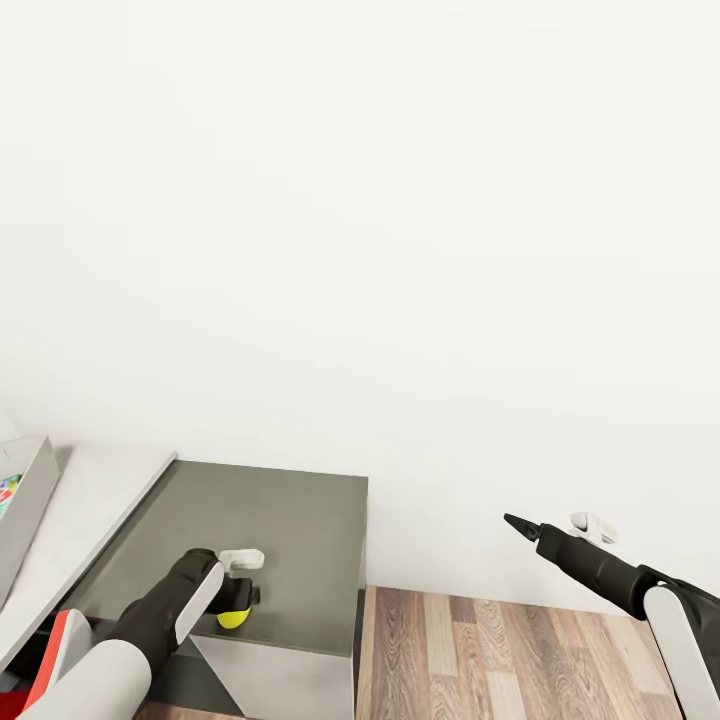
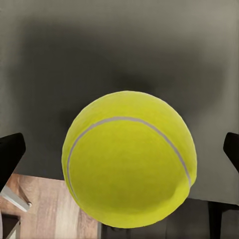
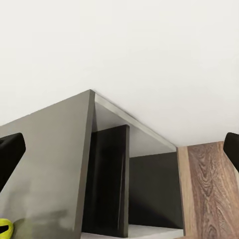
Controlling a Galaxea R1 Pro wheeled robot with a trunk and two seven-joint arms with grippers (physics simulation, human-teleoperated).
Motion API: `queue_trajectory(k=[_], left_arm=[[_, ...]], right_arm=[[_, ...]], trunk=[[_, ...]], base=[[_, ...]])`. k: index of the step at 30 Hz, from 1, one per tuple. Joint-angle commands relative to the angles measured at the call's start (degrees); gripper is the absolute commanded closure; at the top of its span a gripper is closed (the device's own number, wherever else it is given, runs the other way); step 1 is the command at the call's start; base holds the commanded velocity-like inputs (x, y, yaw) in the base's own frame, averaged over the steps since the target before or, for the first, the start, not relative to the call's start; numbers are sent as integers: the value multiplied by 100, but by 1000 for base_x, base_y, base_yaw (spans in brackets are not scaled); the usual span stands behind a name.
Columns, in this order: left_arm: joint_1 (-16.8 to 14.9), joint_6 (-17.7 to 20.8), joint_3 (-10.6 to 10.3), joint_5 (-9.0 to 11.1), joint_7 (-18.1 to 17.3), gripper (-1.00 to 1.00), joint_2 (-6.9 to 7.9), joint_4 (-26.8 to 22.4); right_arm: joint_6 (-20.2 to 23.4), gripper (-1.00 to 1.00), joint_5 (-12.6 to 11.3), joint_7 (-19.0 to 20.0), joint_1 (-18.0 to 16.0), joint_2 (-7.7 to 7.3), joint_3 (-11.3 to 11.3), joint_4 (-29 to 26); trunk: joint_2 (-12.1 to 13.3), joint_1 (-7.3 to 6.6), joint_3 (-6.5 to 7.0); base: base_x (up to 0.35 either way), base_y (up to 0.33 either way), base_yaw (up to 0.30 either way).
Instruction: Put all the toys in the child's room - the three board games (two on the bed and one on the table), the two jigsaw puzzles on the table, and the tennis ball on the table - inside the toy box on the table in the child's room.
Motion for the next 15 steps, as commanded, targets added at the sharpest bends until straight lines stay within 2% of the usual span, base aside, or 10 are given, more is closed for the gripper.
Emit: queue_trajectory(k=[1,4,5,15], left_arm=[[-5,16,-35,61,52,-100,8,-9],[-7,16,-35,61,52,-100,8,-9],[-6,16,-35,61,52,100,9,-9],[-8,16,-35,61,52,100,9,-20]], right_arm=[[28,-100,30,42,-6,2,-10,-3],[28,-100,30,44,-6,1,-10,-3],[29,-100,30,43,-6,-1,-10,-3],[26,-100,30,46,-6,0,-10,-3]], trunk=[[-13,4,-13],[-13,4,-13],[-13,4,-13],[-13,4,-13]], base=[[0,0,0],[0,0,0],[0,0,0],[0,0,0]])
